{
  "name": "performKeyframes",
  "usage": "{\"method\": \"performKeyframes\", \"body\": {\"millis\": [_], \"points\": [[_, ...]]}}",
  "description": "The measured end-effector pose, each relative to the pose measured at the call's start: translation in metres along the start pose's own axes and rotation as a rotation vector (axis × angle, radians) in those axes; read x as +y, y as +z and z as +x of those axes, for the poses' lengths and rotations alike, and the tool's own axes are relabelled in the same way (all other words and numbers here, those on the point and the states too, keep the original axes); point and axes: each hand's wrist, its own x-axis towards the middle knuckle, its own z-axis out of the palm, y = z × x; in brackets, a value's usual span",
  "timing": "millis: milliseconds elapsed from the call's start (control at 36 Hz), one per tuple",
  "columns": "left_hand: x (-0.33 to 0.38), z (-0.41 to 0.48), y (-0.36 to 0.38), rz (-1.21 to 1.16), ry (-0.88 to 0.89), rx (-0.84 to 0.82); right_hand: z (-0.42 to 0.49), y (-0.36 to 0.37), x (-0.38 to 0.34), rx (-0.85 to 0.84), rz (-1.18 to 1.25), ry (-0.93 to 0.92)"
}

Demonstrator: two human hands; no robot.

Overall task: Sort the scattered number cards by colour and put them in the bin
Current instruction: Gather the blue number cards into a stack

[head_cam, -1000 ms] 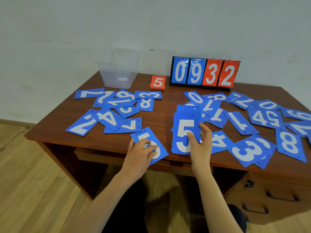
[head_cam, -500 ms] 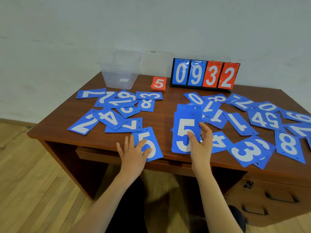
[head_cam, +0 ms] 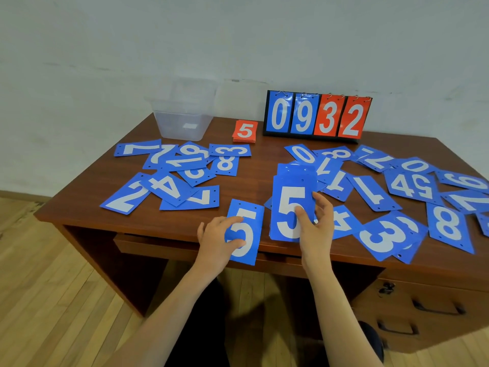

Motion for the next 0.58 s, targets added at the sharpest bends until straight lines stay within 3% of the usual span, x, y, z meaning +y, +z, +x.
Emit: {"method": "performKeyframes", "body": {"millis": [83, 278, 444, 583], "points": [[0.003, -0.002, -0.002, -0.286, 0.023, 0.101, 0.0, 0.001, 0.0, -0.01, -0.013, -0.003], [0.022, 0.006, -0.015, -0.505, 0.161, 0.287, 0.0, 0.006, -0.003, -0.01, -0.089, -0.052], [0.033, 0.017, -0.014, -0.779, 0.073, 0.164, -0.001, 0.011, -0.001, -0.06, -0.061, -0.048], [0.04, 0.02, -0.002, -0.707, 0.116, 0.129, 0.001, 0.021, -0.006, -0.077, -0.027, -0.046]]}}
